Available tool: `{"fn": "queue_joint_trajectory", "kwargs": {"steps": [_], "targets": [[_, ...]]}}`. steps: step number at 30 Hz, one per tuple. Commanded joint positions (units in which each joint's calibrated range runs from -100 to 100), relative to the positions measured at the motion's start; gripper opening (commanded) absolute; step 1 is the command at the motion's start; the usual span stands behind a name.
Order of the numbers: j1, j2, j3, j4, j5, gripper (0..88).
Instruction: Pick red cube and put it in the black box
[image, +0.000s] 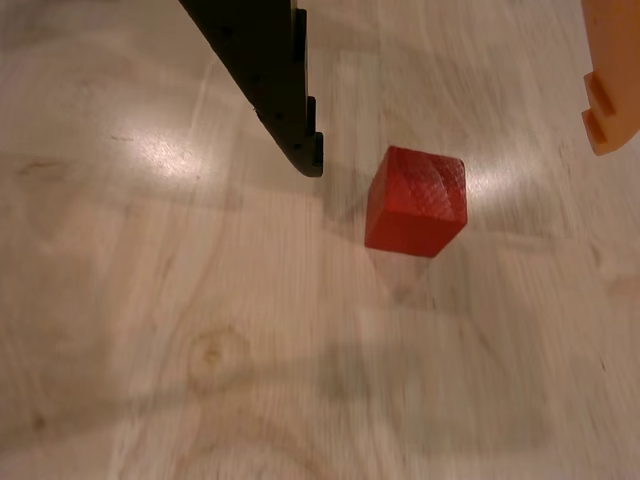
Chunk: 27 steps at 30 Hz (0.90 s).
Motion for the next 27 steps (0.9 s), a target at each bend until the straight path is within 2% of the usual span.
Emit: {"fn": "queue_joint_trajectory", "kwargs": {"steps": [1,10,27], "targets": [[-0.34,0.47,-3.92,-0.55,-0.22,40.7],[-3.72,1.56,-3.92,-0.55,-1.92,40.7],[-2.8,5.23,-4.02,-3.25,-1.86,40.6]]}}
